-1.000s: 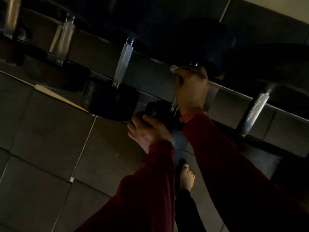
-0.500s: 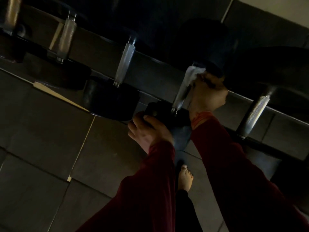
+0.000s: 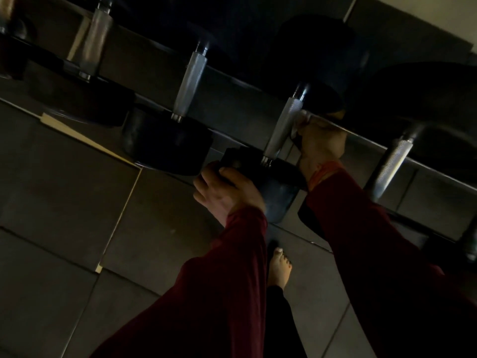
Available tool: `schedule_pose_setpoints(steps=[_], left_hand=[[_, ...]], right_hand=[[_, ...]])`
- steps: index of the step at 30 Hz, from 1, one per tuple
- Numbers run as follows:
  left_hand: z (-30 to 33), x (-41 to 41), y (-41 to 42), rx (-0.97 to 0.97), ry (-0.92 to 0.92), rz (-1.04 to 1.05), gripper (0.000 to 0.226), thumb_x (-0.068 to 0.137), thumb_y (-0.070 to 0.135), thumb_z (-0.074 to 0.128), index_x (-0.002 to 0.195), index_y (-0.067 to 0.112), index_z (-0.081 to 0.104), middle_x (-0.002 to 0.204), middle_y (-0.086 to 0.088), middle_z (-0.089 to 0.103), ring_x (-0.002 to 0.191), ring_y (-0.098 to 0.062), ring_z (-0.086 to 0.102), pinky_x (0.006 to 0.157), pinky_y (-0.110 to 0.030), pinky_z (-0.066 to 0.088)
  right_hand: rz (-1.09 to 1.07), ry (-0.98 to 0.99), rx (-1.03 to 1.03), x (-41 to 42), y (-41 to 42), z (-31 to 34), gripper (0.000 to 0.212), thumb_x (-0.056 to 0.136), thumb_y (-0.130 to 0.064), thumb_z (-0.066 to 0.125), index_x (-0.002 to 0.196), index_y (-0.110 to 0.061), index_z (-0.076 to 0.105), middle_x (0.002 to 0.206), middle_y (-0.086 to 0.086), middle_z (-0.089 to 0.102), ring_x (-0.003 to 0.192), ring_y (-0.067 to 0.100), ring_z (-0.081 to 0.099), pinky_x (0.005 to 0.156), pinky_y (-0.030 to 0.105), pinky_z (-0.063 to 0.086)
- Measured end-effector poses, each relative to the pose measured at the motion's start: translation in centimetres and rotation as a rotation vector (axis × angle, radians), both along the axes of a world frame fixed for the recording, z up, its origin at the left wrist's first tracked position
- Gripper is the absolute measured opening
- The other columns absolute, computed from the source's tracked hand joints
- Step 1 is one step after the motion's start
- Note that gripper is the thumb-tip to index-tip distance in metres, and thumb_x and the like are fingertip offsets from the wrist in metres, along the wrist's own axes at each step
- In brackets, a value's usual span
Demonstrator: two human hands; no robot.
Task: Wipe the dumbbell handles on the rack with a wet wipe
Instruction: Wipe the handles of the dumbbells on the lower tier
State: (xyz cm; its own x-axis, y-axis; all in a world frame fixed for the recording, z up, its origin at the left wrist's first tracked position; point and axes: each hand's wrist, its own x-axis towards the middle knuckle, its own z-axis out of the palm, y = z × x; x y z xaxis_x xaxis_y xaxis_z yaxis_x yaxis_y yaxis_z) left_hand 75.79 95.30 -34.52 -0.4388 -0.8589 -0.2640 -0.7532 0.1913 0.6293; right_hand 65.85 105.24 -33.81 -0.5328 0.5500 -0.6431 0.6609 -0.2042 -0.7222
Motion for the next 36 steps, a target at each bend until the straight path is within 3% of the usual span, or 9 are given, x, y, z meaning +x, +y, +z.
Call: schedule_pose_setpoints(steps=[5, 11, 14, 17, 23, 26, 29, 31, 36], left_hand=[[0.1, 0.0, 0.0, 0.013, -0.006, -0.001, 0.044, 0.087, 0.035, 0.034, 0.114, 0.015, 0.062, 0.120, -0.012, 0.055, 0.102, -0.028, 0.045, 0.091, -0.038, 0.036], [0.0, 0.0, -0.2, 0.030, -0.006, 0.015, 0.044, 0.086, 0.035, 0.034, 0.114, 0.015, 0.062, 0.119, -0.011, 0.055, 0.104, -0.028, 0.045, 0.092, -0.037, 0.035], [0.2, -0.1, -0.1, 0.003, 0.001, -0.001, 0.043, 0.086, 0.032, 0.036, 0.112, 0.013, 0.063, 0.115, -0.013, 0.057, 0.103, -0.031, 0.046, 0.091, -0.035, 0.032], [0.2, -0.1, -0.1, 0.001, 0.003, -0.003, 0.042, 0.085, 0.032, 0.037, 0.111, 0.013, 0.064, 0.115, -0.012, 0.057, 0.103, -0.030, 0.046, 0.091, -0.035, 0.032], [0.3, -0.2, 0.0, 0.000, 0.004, -0.016, 0.047, 0.084, 0.035, 0.033, 0.111, 0.013, 0.064, 0.114, -0.014, 0.058, 0.099, -0.032, 0.048, 0.091, -0.040, 0.036], [0.2, -0.2, 0.0, -0.021, 0.016, -0.027, 0.053, 0.082, 0.040, 0.028, 0.109, 0.012, 0.064, 0.112, -0.015, 0.059, 0.098, -0.032, 0.048, 0.090, -0.037, 0.034], [0.3, -0.3, -0.1, -0.029, 0.011, -0.034, 0.045, 0.084, 0.032, 0.034, 0.108, 0.009, 0.065, 0.111, -0.017, 0.060, 0.097, -0.034, 0.049, 0.086, -0.031, 0.028], [0.4, -0.3, -0.1, -0.030, 0.009, -0.040, 0.042, 0.083, 0.030, 0.037, 0.107, 0.009, 0.066, 0.110, -0.017, 0.060, 0.098, -0.034, 0.049, 0.088, -0.032, 0.028], [0.5, -0.4, -0.1, -0.020, -0.007, -0.065, 0.041, 0.084, 0.030, 0.038, 0.107, 0.010, 0.065, 0.111, -0.016, 0.060, 0.098, -0.033, 0.049, 0.087, -0.032, 0.028]], right_hand=[[0.354, -0.142, 0.073, 3.6, 0.3, -0.5, 0.027, 0.082, -0.017, 0.077, 0.059, -0.026, 0.066, 0.063, -0.007, 0.064, 0.067, 0.010, 0.064, 0.071, 0.028, 0.054], [0.265, 0.080, 0.338, 0.6, 0.0, 1.3, 0.041, 0.080, -0.027, 0.080, 0.046, -0.045, 0.066, 0.050, -0.027, 0.060, 0.057, -0.008, 0.063, 0.072, 0.023, 0.058], [0.376, 0.288, 0.585, -0.6, 0.1, 1.6, 0.009, 0.078, -0.034, 0.080, 0.072, -0.029, 0.078, 0.069, -0.018, 0.070, 0.064, 0.000, 0.067, 0.072, 0.027, 0.059], [0.694, 0.327, 0.759, 0.4, 0.1, 1.0, 0.012, 0.085, -0.033, 0.071, 0.087, -0.025, 0.080, 0.086, -0.005, 0.077, 0.076, 0.013, 0.072, 0.074, 0.029, 0.057], [1.300, 0.244, 0.643, 2.8, 0.6, 0.5, 0.020, 0.086, -0.014, 0.073, 0.105, -0.018, 0.076, 0.112, -0.001, 0.066, 0.100, 0.010, 0.064, 0.085, 0.011, 0.048], [1.455, 0.393, 0.969, 0.2, 0.7, 0.8, 0.026, 0.094, -0.029, 0.057, 0.108, -0.014, 0.073, 0.113, 0.009, 0.061, 0.105, 0.030, 0.061, 0.085, 0.043, 0.054], [1.571, 0.466, 1.259, -2.2, 0.2, 1.0, 0.042, 0.090, -0.026, 0.036, 0.094, -0.007, 0.073, 0.103, 0.011, 0.062, 0.107, 0.034, 0.057, 0.081, 0.043, 0.052], [1.758, 0.373, 1.489, -2.9, -0.3, 1.3, 0.025, 0.086, -0.017, 0.048, 0.087, -0.013, 0.073, 0.096, 0.006, 0.064, 0.104, 0.030, 0.058, 0.089, 0.036, 0.048], [2.113, 0.316, 1.137, -4.2, -0.8, 1.8, 0.022, 0.079, -0.008, 0.059, 0.098, -0.007, 0.071, 0.103, 0.014, 0.068, 0.101, 0.035, 0.062, 0.092, 0.044, 0.048]])
